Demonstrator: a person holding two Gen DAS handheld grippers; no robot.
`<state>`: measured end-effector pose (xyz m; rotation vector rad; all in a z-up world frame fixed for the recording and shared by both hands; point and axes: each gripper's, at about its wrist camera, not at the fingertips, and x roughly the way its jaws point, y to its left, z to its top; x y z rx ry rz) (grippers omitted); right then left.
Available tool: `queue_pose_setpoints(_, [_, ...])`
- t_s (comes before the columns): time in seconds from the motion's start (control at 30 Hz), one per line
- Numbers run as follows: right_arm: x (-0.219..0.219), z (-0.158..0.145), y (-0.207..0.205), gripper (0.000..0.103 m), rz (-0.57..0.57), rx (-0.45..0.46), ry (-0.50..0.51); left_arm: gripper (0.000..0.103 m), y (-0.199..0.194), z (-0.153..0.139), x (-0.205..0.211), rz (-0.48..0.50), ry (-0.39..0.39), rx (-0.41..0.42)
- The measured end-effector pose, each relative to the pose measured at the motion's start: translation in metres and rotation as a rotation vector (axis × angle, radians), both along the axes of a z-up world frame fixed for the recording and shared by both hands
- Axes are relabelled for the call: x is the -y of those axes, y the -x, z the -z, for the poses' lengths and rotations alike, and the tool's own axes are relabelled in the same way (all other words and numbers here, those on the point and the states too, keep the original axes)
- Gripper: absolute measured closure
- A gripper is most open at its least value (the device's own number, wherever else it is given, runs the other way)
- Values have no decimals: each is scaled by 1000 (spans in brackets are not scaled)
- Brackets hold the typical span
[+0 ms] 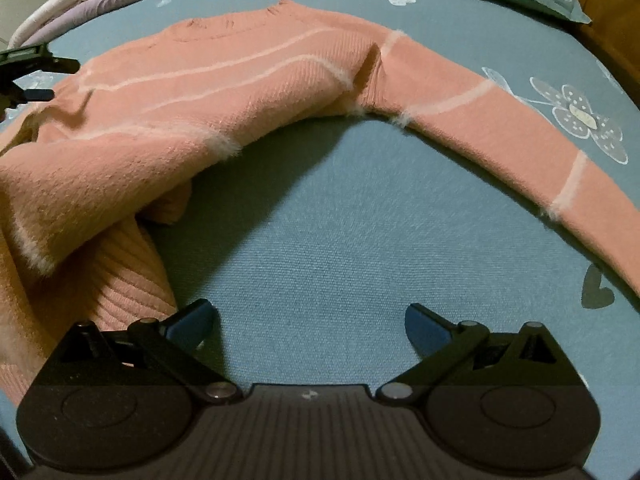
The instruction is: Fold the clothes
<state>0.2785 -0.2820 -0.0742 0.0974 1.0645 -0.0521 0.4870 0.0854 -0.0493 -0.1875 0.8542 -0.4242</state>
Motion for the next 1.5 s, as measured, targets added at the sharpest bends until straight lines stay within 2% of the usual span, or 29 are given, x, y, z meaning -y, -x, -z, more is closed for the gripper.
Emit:
queue_pose_setpoints(0.17, [19,-15,1,0,1,65,0,1,47,-23,22,23,-22,13])
queue_pose_setpoints(0.3, [56,-26,2,0,62,127,-59,1,86,-40,43,38,-34,27])
queue_pose_setpoints(0.4, [86,-27,5,0,97,172,-162,1,109,-49,69,32,-38,47])
queue_pose_setpoints(0.47, [105,-24,3,0,101,201,-276,1,122,-55,84,31,-42,58])
queue_pose_setpoints(0.57, [117,-13,-12,0,62,222,-426,1,138,-64,103,10,-64,72])
queue_pose_setpoints(0.67, [113,1,-32,0,-4,220,-499,1,154,-71,116,-18,-102,78])
queue_pose_setpoints(0.8, [93,4,-56,0,-82,272,-440,1,169,-77,126,-43,-153,77])
queue_pose_setpoints(1.03, [77,12,-91,0,-111,396,-398,1,168,-83,133,-74,-197,74])
queue_pose_setpoints(1.27, [90,14,-86,2,-38,479,-434,1,155,-81,129,-70,-208,67])
queue_pose_setpoints(1.4, [104,21,-75,6,22,492,-500,1,151,-76,125,-62,-202,56])
queue_pose_setpoints(1.5, [121,29,-72,20,58,510,-559,1,146,-72,122,-59,-198,43])
